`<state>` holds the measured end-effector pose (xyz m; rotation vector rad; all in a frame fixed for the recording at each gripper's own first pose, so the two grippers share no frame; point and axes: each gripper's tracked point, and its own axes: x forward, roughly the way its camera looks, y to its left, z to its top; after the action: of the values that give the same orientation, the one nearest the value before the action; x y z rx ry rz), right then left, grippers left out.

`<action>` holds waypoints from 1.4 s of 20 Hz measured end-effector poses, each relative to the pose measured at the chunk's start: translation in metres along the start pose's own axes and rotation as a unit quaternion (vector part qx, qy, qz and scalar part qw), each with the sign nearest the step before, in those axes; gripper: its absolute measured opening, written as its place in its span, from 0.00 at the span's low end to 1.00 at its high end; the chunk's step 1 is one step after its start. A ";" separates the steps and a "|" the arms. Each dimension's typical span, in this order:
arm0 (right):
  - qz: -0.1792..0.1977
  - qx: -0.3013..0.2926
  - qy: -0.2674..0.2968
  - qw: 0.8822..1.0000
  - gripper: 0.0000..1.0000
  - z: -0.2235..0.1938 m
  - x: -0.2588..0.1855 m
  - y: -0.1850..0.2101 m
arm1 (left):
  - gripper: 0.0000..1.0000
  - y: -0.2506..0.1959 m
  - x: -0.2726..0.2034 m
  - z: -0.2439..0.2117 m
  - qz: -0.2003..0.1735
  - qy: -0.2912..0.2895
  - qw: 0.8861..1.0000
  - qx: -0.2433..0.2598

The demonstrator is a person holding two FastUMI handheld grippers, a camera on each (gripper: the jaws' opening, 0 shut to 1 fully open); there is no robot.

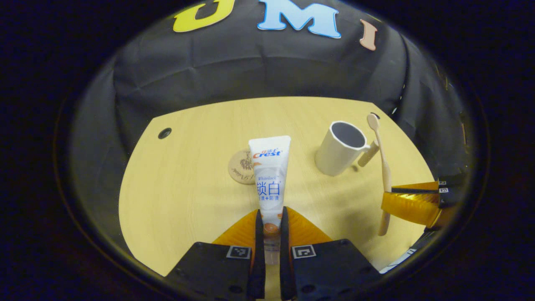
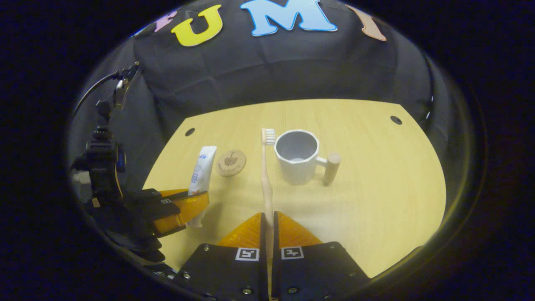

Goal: Put the toothbrush and toothpaste on the desktop into the cup, then pick up the cup and place it on the coaster on the desktop.

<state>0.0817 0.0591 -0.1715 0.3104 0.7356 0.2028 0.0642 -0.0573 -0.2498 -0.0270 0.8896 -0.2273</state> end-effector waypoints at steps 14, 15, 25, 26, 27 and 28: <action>0.020 0.006 -0.194 0.981 0.04 0.115 0.011 -0.012 | 0.21 -0.009 -0.033 0.088 0.004 -0.164 0.986 -0.035; 0.018 0.002 -0.205 0.979 0.04 0.123 0.014 -0.016 | 0.21 -0.009 -0.035 0.089 0.004 -0.170 0.985 -0.039; -0.017 -0.068 -0.235 0.970 0.04 0.143 0.069 -0.043 | 0.21 0.001 -0.044 0.087 0.025 -0.180 0.981 -0.067; -0.021 -0.067 -0.231 0.970 0.04 0.141 0.076 -0.045 | 0.21 0.002 -0.044 0.086 0.027 -0.180 0.981 -0.069; -0.023 -0.064 -0.224 0.972 0.04 0.139 0.082 -0.047 | 0.21 0.002 -0.044 0.086 0.027 -0.180 0.981 -0.070; -0.023 -0.062 -0.216 0.974 0.05 0.135 0.088 -0.050 | 0.21 0.002 -0.044 0.085 0.029 -0.180 0.981 -0.072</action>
<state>0.2412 0.0102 -0.1494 0.2069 0.2979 0.1305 0.1039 -0.0525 -0.1624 -0.1719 0.5438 -0.0986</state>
